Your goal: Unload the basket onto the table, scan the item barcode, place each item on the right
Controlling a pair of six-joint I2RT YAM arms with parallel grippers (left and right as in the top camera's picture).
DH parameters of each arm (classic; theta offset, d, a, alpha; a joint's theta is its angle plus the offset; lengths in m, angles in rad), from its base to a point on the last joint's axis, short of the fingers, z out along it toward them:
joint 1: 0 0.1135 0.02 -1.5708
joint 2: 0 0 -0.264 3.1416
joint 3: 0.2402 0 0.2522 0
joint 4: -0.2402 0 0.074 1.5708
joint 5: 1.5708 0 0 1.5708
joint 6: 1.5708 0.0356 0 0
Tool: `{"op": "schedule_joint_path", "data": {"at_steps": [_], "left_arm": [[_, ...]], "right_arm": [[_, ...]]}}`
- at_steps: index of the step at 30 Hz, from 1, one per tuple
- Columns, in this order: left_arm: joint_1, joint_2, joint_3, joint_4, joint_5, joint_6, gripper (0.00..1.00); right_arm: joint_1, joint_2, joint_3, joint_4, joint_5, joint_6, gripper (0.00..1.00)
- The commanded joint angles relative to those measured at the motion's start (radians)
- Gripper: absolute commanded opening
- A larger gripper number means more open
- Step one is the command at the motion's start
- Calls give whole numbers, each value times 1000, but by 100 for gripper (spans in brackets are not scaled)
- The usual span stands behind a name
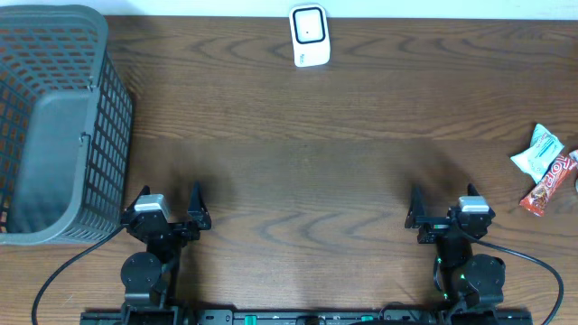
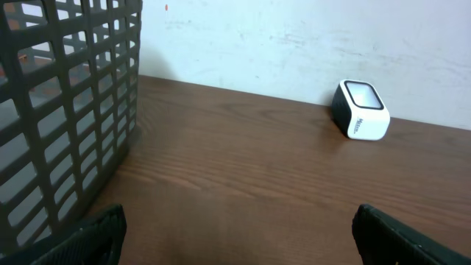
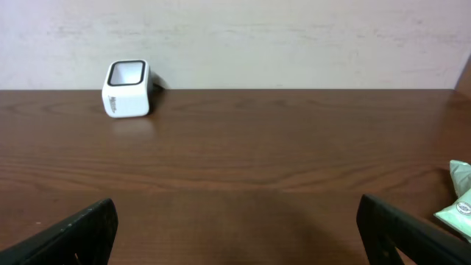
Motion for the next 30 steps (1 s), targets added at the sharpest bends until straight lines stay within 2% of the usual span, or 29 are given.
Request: {"op": "schedule_joint_path", "data": {"at_steps": [1,18,30], "left_arm": [[-4,-8,-32,-13,-13,10,98],[-4,-8,-32,-13,-10,11,98],[-4,-8,-32,-13,-8,78,98]], "right_arm": [[8,-6,-11,2,-8,-16,99],[8,-6,-11,2,-7,-16,99],[8,-6,-11,2,-8,-16,99]]}}
